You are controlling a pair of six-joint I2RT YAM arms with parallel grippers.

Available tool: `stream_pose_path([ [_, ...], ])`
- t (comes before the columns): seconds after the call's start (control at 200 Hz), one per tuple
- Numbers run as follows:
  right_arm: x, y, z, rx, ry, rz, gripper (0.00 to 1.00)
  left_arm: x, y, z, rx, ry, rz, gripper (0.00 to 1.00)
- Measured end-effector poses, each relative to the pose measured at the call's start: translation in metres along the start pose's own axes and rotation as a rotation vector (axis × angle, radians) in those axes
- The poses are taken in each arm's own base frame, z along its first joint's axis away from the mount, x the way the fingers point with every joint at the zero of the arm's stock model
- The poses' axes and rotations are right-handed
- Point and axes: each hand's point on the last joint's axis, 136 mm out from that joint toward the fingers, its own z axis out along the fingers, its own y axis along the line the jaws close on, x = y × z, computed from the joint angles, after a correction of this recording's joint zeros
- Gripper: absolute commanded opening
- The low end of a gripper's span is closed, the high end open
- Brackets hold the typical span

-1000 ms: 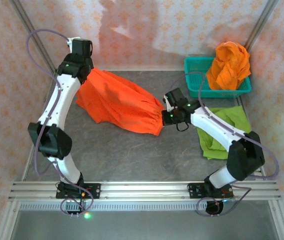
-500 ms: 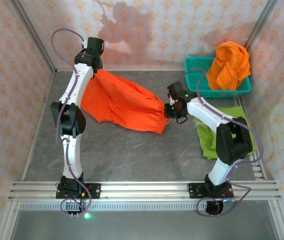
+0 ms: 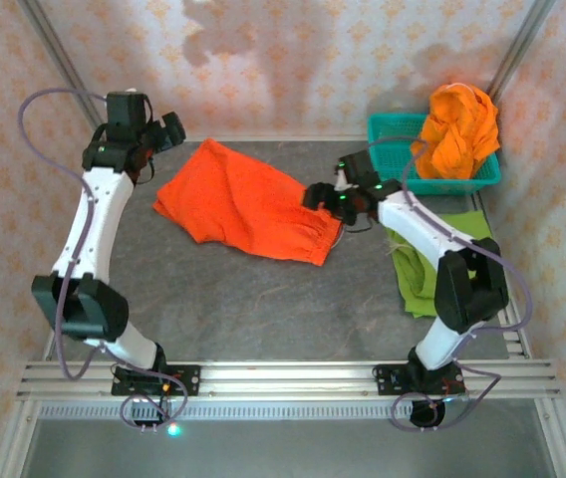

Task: Fold and stack the shorts

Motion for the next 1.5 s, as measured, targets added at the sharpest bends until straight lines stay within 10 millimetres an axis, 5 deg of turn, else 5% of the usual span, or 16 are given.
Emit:
stream_pose_path([
  [0.095,0.038,0.053,0.021,-0.105,0.084,-0.071,0.87,0.024,-0.003,0.025,0.051,0.052,-0.048,1.0],
  [0.2,0.064,0.07,0.047,-0.134,0.155,-0.078,0.87,0.082,0.007,0.081,0.057,0.204,-0.112,1.0],
  [0.305,0.07,0.051,0.072,-0.082,0.189,-0.025,0.87,0.136,0.016,0.121,0.051,0.339,-0.178,1.0],
  [0.385,0.07,0.032,0.086,-0.03,0.197,0.012,0.86,0.159,0.017,0.136,0.061,0.39,-0.216,1.0],
  [0.711,0.075,-0.02,0.096,0.075,0.207,0.089,0.85,0.172,0.013,0.154,0.111,0.369,-0.285,1.0],
  [1.021,0.064,-0.061,0.085,0.124,0.207,0.116,0.84,0.235,0.041,0.147,0.045,0.454,-0.312,1.0],
  [1.296,0.069,-0.083,0.066,0.168,0.242,0.063,0.85,0.277,0.083,0.077,-0.058,0.443,-0.302,1.0],
  [1.396,0.071,-0.086,0.058,0.176,0.26,0.038,0.86,0.275,0.09,0.052,-0.074,0.414,-0.297,1.0],
  [1.496,0.068,-0.075,0.042,0.151,0.243,-0.002,0.89,0.24,0.084,0.027,-0.046,0.314,-0.292,1.0],
])
